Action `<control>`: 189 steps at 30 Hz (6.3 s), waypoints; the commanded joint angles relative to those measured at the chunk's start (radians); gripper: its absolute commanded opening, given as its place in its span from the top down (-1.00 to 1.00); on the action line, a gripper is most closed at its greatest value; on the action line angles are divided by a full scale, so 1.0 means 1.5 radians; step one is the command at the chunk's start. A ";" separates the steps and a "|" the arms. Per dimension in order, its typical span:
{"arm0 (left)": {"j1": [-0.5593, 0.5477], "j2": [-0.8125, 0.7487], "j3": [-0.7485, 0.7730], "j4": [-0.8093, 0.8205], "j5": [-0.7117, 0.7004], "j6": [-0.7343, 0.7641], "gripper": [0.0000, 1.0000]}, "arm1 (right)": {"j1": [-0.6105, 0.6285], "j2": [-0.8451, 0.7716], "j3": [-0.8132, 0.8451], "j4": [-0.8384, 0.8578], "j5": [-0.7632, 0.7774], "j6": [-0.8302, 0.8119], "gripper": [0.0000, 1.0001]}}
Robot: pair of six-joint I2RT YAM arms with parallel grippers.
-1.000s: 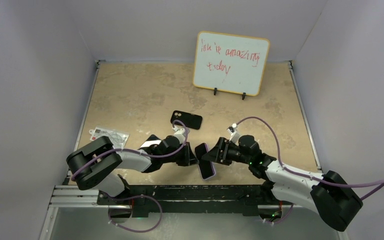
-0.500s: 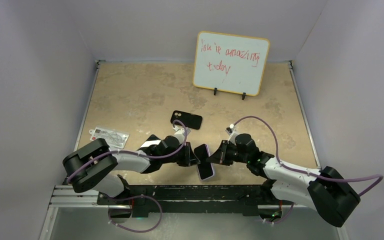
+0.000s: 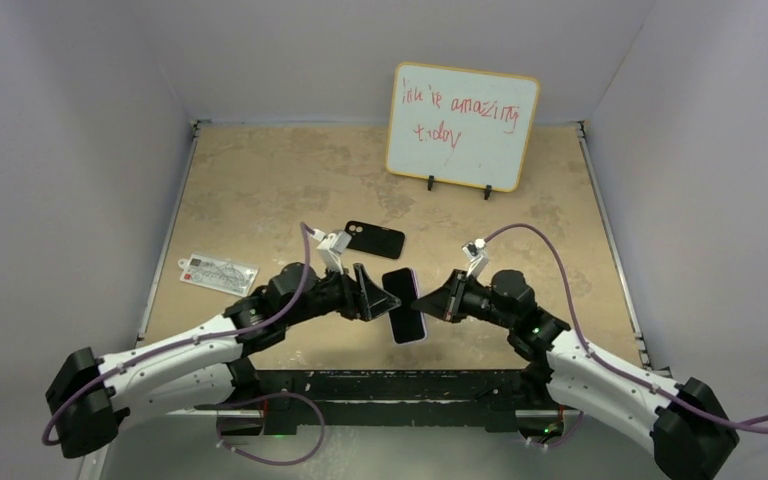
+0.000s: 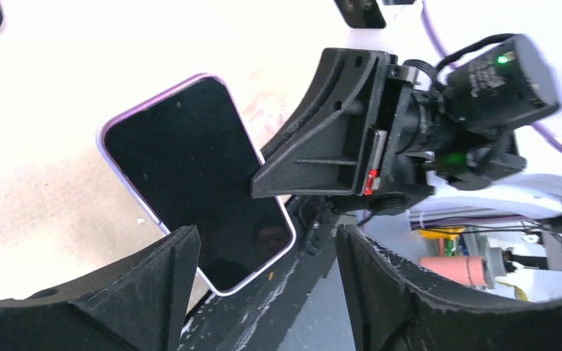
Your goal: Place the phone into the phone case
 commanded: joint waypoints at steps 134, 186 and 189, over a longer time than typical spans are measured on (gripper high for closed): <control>0.000 -0.200 0.068 0.061 -0.065 0.006 0.08 | 0.004 0.096 0.011 0.457 -0.359 0.122 1.00; 0.001 -0.151 0.063 0.020 0.135 0.152 1.00 | 0.002 0.041 0.067 0.405 -0.239 0.081 0.25; 0.001 -0.156 0.067 -0.003 0.149 0.181 1.00 | 0.001 0.018 0.084 0.354 -0.219 0.069 0.00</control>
